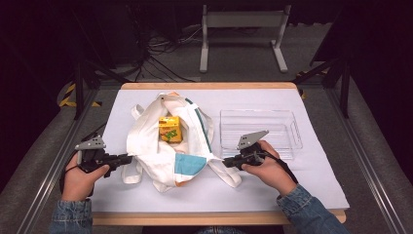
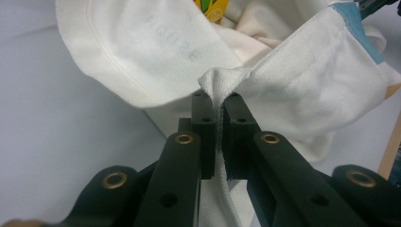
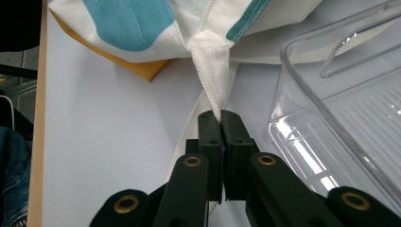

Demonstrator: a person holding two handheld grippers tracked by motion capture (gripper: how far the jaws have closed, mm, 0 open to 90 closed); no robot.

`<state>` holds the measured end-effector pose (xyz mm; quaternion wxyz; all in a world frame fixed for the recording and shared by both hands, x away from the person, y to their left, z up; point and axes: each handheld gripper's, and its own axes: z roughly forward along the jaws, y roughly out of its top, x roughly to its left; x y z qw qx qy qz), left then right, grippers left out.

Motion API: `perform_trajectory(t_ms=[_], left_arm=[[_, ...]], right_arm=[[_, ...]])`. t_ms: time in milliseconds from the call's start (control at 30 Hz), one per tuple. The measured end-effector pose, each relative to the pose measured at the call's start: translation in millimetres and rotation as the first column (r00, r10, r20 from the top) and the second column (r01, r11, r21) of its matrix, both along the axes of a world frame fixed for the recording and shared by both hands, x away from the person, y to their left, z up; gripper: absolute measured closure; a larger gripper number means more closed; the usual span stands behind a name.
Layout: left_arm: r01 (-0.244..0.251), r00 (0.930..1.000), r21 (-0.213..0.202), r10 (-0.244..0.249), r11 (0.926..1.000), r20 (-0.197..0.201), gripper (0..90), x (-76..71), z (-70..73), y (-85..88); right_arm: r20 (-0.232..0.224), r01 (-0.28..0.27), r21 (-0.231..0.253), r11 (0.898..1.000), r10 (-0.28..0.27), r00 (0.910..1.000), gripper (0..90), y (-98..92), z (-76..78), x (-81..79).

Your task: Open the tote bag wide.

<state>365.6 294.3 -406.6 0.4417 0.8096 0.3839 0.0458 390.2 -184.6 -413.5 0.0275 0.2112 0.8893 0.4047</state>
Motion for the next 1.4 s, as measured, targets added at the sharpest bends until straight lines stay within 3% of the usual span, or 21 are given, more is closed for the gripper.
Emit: perform_trajectory(t_ms=[500, 800, 967, 1000, 1033, 1200, 1400], left_arm=[[-0.020, 0.9969, 0.067, 0.025, 0.9975, -0.074, 85.3, 9.7, -21.4, -2.4], [-0.014, 0.9950, 0.050, 0.019, 0.9987, -0.098, 84.8, 10.1, -24.3, 0.0], [-0.032, 0.9970, 0.069, 0.037, 0.9971, -0.069, 75.0, 6.5, -15.2, -1.6], [-0.040, 0.9971, 0.078, 0.045, 0.9961, -0.062, 63.5, 5.3, -12.7, -1.3], [-0.045, 0.9978, 0.083, 0.049, 0.9955, -0.045, 59.4, 3.7, -8.1, 0.2], [-0.053, 0.9984, 0.052, 0.054, 0.9972, -0.017, 49.1, -0.7, 2.1, 4.8], [-0.028, 0.9992, 0.013, 0.027, 0.9995, 0.029, 42.1, -6.9, 14.7, 7.5]], right_arm=[[-0.036, 0.006, -0.052, 0.999, -0.008, 0.9993, 87.9, 2.4, -10.3, 2.6], [-0.048, 0.001, -0.062, 0.998, -0.004, 0.9989, 87.8, 3.7, -11.9, 2.3], [-0.027, 0.007, -0.073, 0.997, -0.009, 0.9996, 87.0, 4.6, -8.6, 0.0], [-0.020, 0.019, -0.066, 0.998, -0.020, 0.9996, 82.7, 3.0, -5.8, -0.5], [-0.019, 0.023, -0.058, 0.998, -0.024, 0.9995, 80.8, 1.9, -4.6, -0.4], [-0.034, 0.033, -0.024, 0.999, -0.034, 0.9988, 72.4, -0.2, 0.8, -1.6], [-0.004, 0.021, 0.015, 1.000, -0.021, 0.9998, 60.1, 1.7, 11.5, -6.2]])
